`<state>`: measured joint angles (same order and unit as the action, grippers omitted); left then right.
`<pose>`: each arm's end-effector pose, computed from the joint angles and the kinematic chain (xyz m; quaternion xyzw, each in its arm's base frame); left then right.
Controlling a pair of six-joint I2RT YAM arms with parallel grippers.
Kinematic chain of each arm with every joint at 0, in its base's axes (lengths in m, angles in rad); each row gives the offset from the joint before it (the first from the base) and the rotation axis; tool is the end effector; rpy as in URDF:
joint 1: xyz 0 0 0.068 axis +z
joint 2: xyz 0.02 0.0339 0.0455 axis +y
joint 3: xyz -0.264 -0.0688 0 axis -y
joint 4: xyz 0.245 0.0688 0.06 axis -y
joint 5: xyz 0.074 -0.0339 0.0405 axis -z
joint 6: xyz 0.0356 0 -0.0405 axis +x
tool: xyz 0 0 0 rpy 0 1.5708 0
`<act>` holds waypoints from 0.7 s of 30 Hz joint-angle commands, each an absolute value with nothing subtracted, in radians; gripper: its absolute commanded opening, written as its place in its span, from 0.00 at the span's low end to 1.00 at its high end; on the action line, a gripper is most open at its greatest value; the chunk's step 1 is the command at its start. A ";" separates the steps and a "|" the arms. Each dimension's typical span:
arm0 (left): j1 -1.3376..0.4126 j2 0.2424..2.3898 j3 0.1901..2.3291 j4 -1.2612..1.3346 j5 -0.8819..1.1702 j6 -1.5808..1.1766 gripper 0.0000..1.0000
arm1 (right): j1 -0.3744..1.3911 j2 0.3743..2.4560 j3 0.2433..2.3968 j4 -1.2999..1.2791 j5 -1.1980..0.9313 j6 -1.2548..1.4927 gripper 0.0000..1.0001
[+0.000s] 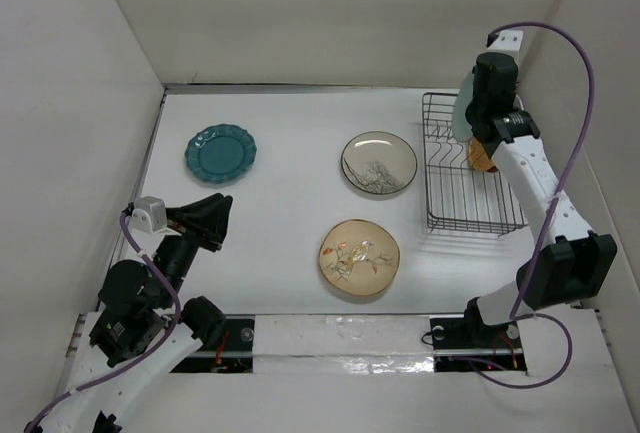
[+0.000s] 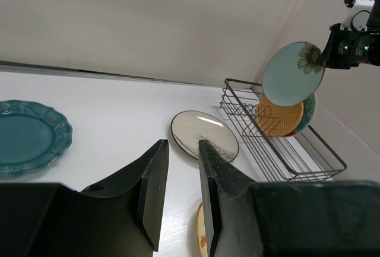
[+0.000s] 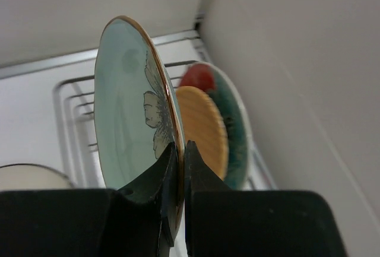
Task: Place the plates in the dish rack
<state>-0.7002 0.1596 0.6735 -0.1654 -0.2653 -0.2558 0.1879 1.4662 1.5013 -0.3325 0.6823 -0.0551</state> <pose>0.0405 -0.0219 0.3651 0.0197 0.5787 -0.3060 0.7557 0.3307 0.0400 0.4148 0.1056 0.7762 -0.2312 0.5769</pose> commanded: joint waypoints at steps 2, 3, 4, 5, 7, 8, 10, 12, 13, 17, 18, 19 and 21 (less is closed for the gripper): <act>-0.706 0.146 0.672 -0.138 -0.273 -0.265 0.24 | 0.127 1.514 1.656 -0.221 0.765 -0.332 0.00; -0.706 0.146 0.672 -0.137 -0.273 -0.265 0.25 | 0.127 1.532 1.667 -0.222 0.778 -0.369 0.00; -0.706 0.147 0.672 -0.138 -0.272 -0.265 0.25 | 0.127 1.566 1.677 -0.229 0.808 -0.424 0.00; -0.706 0.147 0.672 -0.138 -0.272 -0.265 0.25 | 0.127 1.577 1.678 -0.229 0.811 -0.442 0.00; -0.706 0.149 0.672 -0.137 -0.272 -0.265 0.25 | 0.117 1.588 1.671 -0.233 0.804 -0.448 0.00; -0.706 0.147 0.672 -0.138 -0.272 -0.265 0.25 | 0.107 1.591 1.667 -0.233 0.798 -0.440 0.00; -0.706 0.152 0.672 -0.135 -0.272 -0.265 0.25 | 0.094 1.598 1.670 -0.261 0.755 -0.408 0.00; -0.706 0.155 0.672 -0.135 -0.268 -0.265 0.25 | 0.081 1.615 1.666 -0.262 0.752 -0.402 0.00; -0.706 0.155 0.672 -0.135 -0.268 -0.265 0.25 | 0.071 1.620 1.655 -0.265 0.738 -0.396 0.00; -0.706 0.156 0.672 -0.137 -0.273 -0.265 0.25 | 0.060 1.637 1.615 -0.267 0.704 -0.358 0.00; -0.706 0.156 0.672 -0.135 -0.272 -0.265 0.25 | 0.060 1.643 1.603 -0.268 0.700 -0.348 0.00; -0.706 0.158 0.672 -0.135 -0.272 -0.265 0.25 | 0.060 1.646 1.591 -0.264 0.696 -0.330 0.00; -0.706 0.158 0.672 -0.135 -0.272 -0.265 0.25 | 0.060 1.646 1.539 -0.255 0.684 -0.305 0.00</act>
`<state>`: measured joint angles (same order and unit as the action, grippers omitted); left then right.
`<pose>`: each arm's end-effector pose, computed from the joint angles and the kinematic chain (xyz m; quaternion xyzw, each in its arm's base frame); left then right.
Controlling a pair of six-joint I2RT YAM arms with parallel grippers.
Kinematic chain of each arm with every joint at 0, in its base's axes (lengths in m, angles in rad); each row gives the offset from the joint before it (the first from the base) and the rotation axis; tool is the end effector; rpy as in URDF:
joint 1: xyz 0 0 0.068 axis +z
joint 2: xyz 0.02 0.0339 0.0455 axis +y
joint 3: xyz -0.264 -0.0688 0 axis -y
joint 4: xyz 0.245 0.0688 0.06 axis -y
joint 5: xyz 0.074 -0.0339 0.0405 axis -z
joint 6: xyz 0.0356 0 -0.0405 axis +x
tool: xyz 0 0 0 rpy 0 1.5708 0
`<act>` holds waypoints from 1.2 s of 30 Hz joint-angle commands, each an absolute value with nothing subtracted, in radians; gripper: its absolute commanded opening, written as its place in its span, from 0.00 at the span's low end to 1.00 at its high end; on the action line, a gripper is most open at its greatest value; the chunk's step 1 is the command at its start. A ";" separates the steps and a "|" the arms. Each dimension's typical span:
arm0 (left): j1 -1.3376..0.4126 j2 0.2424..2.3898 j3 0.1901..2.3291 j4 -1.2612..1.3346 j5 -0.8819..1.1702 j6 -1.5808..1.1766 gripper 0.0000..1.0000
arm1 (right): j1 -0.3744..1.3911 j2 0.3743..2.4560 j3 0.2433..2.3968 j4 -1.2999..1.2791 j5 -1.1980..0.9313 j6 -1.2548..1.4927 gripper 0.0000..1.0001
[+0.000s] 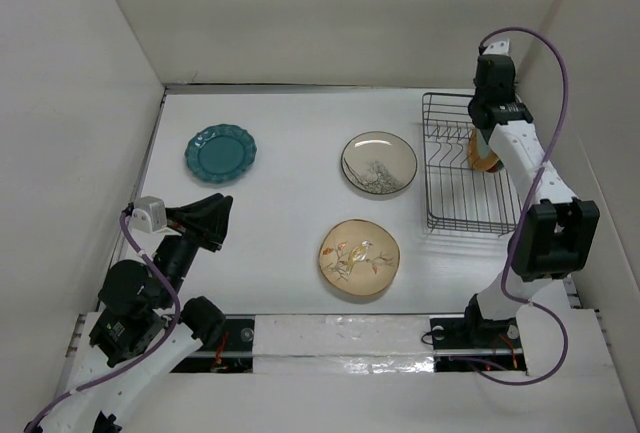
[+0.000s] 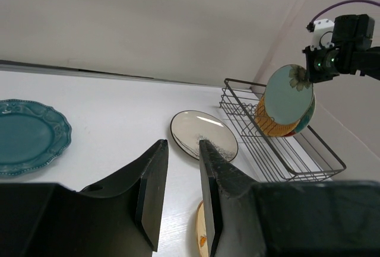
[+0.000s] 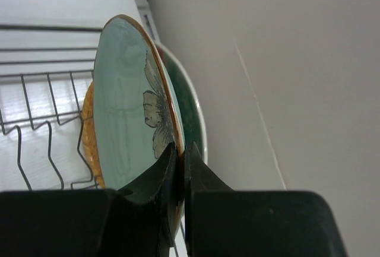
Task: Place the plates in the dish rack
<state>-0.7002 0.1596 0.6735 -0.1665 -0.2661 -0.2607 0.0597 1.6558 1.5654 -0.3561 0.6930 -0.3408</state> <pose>0.0405 -0.0219 0.3650 0.0181 0.5792 -0.3075 0.7548 0.3840 0.0002 0.3704 0.0191 0.8159 -0.3547 0.4561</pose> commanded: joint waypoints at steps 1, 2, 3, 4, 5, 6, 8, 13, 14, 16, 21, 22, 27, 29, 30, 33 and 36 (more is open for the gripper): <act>-0.706 0.158 0.672 -0.137 -0.273 -0.265 0.25 | 0.060 1.643 1.517 -0.242 0.661 -0.282 0.00; -0.706 0.160 0.672 -0.138 -0.272 -0.265 0.25 | 0.060 1.643 1.497 -0.220 0.649 -0.270 0.00; -0.706 0.160 0.670 -0.137 -0.272 -0.265 0.25 | 0.060 1.644 1.465 -0.212 0.638 -0.253 0.00; -0.706 0.163 0.670 -0.140 -0.272 -0.265 0.25 | 0.060 1.651 1.453 -0.207 0.620 -0.223 0.00; -0.706 0.166 0.670 -0.140 -0.272 -0.267 0.25 | 0.060 1.652 1.441 -0.193 0.611 -0.209 0.00; -0.706 0.166 0.672 -0.140 -0.272 -0.267 0.25 | 0.060 1.657 1.416 -0.186 0.603 -0.198 0.00; -0.706 0.169 0.670 -0.140 -0.272 -0.267 0.25 | 0.060 1.667 1.402 -0.176 0.592 -0.167 0.00; -0.706 0.184 0.670 -0.135 -0.273 -0.267 0.25 | 0.069 1.654 1.378 -0.167 0.624 -0.095 0.21; -0.706 0.189 0.670 -0.133 -0.272 -0.265 0.25 | 0.069 1.645 1.384 -0.187 0.624 -0.077 0.32; -0.706 0.196 0.670 -0.132 -0.273 -0.264 0.25 | 0.069 1.614 1.402 -0.213 0.612 -0.031 0.57; -0.706 0.204 0.669 -0.127 -0.275 -0.262 0.25 | 0.083 1.505 1.451 -0.310 0.577 0.051 0.79; -0.706 0.206 0.669 -0.126 -0.275 -0.262 0.25 | 0.095 1.450 1.445 -0.330 0.559 0.069 0.80; -0.706 0.218 0.667 -0.121 -0.278 -0.262 0.22 | 0.256 1.225 1.297 -0.432 0.451 0.145 0.75; -0.706 0.224 0.667 -0.117 -0.278 -0.259 0.21 | 0.323 1.107 1.214 -0.463 0.300 0.245 0.50; -0.706 0.227 0.667 -0.115 -0.281 -0.259 0.20 | 0.363 1.071 1.165 -0.465 0.258 0.293 0.07; -0.706 0.232 0.667 -0.115 -0.287 -0.261 0.15 | 0.538 0.964 0.968 -0.477 0.155 0.506 0.00; -0.706 0.229 0.667 -0.115 -0.288 -0.261 0.12 | 0.725 0.895 0.801 -0.494 0.152 0.736 0.00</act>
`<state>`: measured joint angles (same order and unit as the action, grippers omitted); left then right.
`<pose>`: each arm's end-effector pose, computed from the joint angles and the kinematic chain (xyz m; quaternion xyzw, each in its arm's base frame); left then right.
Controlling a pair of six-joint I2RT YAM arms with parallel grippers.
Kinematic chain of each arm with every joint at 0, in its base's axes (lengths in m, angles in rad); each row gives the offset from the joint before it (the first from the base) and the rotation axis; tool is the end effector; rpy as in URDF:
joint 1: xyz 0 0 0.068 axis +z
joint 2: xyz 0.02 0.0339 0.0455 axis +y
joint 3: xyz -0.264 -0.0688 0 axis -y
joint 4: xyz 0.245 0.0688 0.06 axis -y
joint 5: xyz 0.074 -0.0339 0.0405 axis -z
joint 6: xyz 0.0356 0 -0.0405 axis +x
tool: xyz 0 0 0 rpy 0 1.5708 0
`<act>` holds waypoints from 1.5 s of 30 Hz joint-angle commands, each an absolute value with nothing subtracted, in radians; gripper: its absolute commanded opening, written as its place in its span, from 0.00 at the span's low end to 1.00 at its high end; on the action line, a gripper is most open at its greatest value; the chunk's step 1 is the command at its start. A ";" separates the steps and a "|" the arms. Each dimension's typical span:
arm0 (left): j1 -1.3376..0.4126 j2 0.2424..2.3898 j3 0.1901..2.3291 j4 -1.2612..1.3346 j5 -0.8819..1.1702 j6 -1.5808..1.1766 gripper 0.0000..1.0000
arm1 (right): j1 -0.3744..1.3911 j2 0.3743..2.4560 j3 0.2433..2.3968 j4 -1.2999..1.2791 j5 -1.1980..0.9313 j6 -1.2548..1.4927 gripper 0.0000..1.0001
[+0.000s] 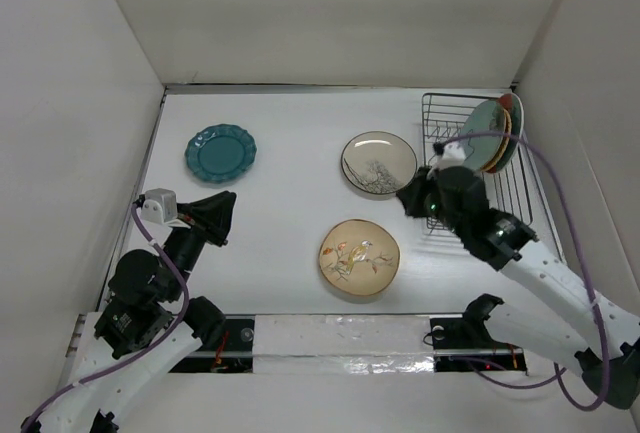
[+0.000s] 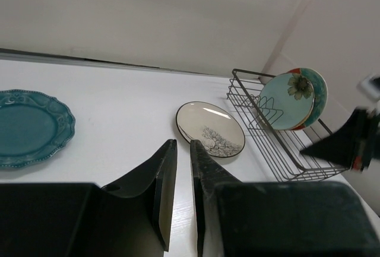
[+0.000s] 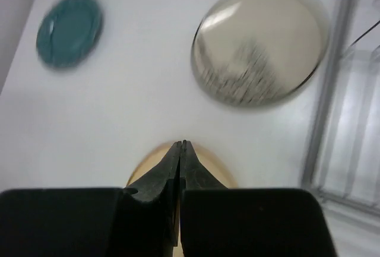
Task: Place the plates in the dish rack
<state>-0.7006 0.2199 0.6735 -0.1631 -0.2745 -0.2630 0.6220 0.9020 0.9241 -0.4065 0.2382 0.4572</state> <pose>0.0521 -0.0313 0.3634 0.0213 0.6014 -0.2957 0.7419 0.1679 0.1101 0.3453 -0.0016 0.8260 0.2007 0.5268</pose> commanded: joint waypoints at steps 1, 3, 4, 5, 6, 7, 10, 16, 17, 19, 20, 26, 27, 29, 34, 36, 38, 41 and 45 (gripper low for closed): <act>-0.706 0.227 0.667 -0.115 -0.287 -0.261 0.12 | 0.774 0.881 0.779 -0.515 0.229 0.780 0.00; -0.706 0.221 0.667 -0.118 -0.287 -0.262 0.12 | 0.894 0.838 0.750 -0.612 0.332 0.925 0.22; -0.706 0.216 0.667 -0.118 -0.287 -0.262 0.12 | 0.917 0.831 0.744 -0.644 0.368 0.957 0.36; -0.706 0.215 0.667 -0.118 -0.287 -0.262 0.13 | 0.928 0.831 0.739 -0.714 0.420 1.012 0.51; -0.706 0.213 0.667 -0.118 -0.285 -0.262 0.15 | 0.928 0.837 0.733 -0.742 0.428 1.035 0.71; -0.706 0.215 0.667 -0.118 -0.282 -0.262 0.16 | 0.916 0.857 0.724 -0.758 0.423 1.046 0.76; -0.706 0.210 0.669 -0.121 -0.288 -0.262 0.20 | 0.916 0.903 0.657 -0.668 0.324 1.038 0.80; -0.706 0.199 0.666 -0.121 -0.308 -0.264 0.25 | 0.948 1.011 0.527 -0.575 0.314 1.245 0.72; -0.706 0.201 0.666 -0.121 -0.308 -0.265 0.25 | 0.948 1.011 0.505 -0.525 0.301 1.288 0.71; -0.706 0.206 0.666 -0.120 -0.310 -0.264 0.26 | 0.948 1.009 0.456 -0.461 0.279 1.319 0.68; -0.706 0.206 0.667 -0.121 -0.311 -0.265 0.27 | 0.948 1.017 0.404 -0.395 0.262 1.354 0.62; -0.706 0.206 0.667 -0.123 -0.319 -0.265 0.28 | 0.948 1.072 0.282 -0.108 0.213 1.422 0.56; -0.706 0.207 0.667 -0.123 -0.319 -0.265 0.28 | 0.948 1.081 0.264 -0.085 0.212 1.431 0.55; -0.706 0.207 0.667 -0.123 -0.321 -0.265 0.28 | 0.948 1.111 0.244 -0.017 0.203 1.453 0.49; -0.706 0.198 0.669 -0.127 -0.321 -0.265 0.29 | 0.957 1.140 0.219 0.023 0.218 1.474 0.18; -0.706 0.193 0.667 -0.127 -0.319 -0.267 0.29 | 0.972 1.134 0.225 0.014 0.245 1.467 0.02; -0.706 0.186 0.667 -0.129 -0.319 -0.267 0.29 | 1.030 1.118 0.271 -0.036 0.302 1.431 0.00; -0.706 0.187 0.667 -0.130 -0.324 -0.265 0.29 | 1.122 1.063 0.424 -0.176 0.427 1.344 0.00; -0.706 0.202 0.667 -0.127 -0.321 -0.265 0.29 | 1.144 0.970 0.685 -0.320 0.596 1.131 0.00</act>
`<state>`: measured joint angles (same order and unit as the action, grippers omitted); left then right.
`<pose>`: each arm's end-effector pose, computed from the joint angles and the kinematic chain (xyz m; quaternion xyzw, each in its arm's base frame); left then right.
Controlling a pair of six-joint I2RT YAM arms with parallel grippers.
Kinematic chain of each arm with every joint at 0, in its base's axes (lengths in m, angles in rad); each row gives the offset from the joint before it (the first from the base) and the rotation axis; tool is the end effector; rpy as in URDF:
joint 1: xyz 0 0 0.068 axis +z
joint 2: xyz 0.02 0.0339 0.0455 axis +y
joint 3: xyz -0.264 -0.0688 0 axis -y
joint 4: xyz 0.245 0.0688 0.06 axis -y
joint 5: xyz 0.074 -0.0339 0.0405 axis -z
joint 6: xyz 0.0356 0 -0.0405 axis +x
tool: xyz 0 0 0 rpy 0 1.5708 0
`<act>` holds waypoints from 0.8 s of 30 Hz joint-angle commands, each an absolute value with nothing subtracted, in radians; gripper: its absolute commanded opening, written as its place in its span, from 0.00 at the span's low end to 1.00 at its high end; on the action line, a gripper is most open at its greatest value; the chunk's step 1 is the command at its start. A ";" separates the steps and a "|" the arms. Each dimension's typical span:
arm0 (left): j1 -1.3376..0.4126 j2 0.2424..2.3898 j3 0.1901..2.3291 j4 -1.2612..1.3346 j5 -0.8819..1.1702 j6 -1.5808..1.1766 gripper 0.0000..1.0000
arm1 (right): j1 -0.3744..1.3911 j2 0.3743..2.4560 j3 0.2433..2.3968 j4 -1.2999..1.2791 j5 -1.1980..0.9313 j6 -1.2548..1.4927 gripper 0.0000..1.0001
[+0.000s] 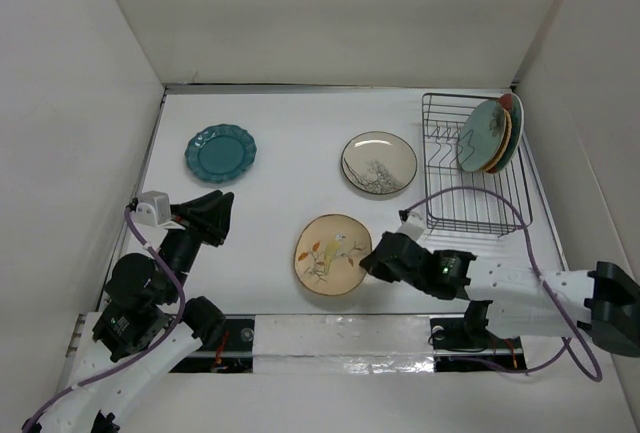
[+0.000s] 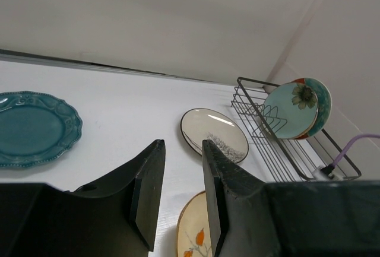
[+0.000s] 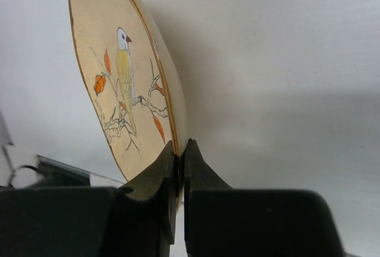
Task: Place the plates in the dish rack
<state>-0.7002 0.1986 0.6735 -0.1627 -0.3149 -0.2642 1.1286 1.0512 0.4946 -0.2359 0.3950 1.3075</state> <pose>0.0486 -0.0265 0.3641 0.0020 0.5950 -0.2885 0.7502 0.0995 0.1782 0.1881 0.1552 0.8970 0.2864 0.2989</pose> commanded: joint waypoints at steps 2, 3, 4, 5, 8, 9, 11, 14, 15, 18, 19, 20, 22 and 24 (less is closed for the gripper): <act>-0.706 0.204 0.669 -0.127 -0.316 -0.265 0.29 | 1.093 0.913 0.777 -0.368 0.673 0.977 0.00; -0.706 0.201 0.669 -0.127 -0.318 -0.265 0.29 | 0.997 0.901 0.860 -0.376 0.678 0.915 0.00; -0.706 0.195 0.669 -0.127 -0.316 -0.265 0.29 | 0.936 0.887 0.895 -0.382 0.678 0.860 0.00; -0.706 0.192 0.667 -0.129 -0.318 -0.265 0.29 | 0.872 0.888 0.929 -0.374 0.661 0.735 0.00; -0.706 0.180 0.667 -0.129 -0.319 -0.265 0.29 | 0.617 0.945 1.083 -0.377 0.664 0.513 0.00; -0.706 0.179 0.667 -0.132 -0.319 -0.265 0.29 | 0.568 0.969 1.124 -0.379 0.698 0.456 0.00; -0.706 0.178 0.667 -0.130 -0.318 -0.265 0.29 | 0.442 1.055 1.233 -0.367 0.823 0.312 0.00; -0.706 0.181 0.667 -0.127 -0.319 -0.265 0.29 | 0.310 1.127 1.336 -0.280 0.918 0.136 0.00; -0.706 0.183 0.666 -0.127 -0.319 -0.265 0.29 | 0.281 1.173 1.360 -0.266 0.919 0.108 0.00; -0.706 0.184 0.666 -0.126 -0.324 -0.264 0.29 | 0.178 1.239 1.445 -0.209 0.884 0.029 0.00; -0.706 0.186 0.666 -0.124 -0.322 -0.264 0.29 | 0.161 1.283 1.462 -0.196 0.873 0.014 0.00; -0.706 0.187 0.666 -0.126 -0.324 -0.264 0.29 | 0.149 1.308 1.477 -0.184 0.864 -0.033 0.00; -0.706 0.187 0.666 -0.126 -0.324 -0.264 0.29 | 0.129 1.382 1.531 -0.187 0.853 -0.067 0.00; -0.706 0.189 0.666 -0.127 -0.328 -0.265 0.29 | 0.129 1.422 1.552 -0.195 0.827 -0.115 0.00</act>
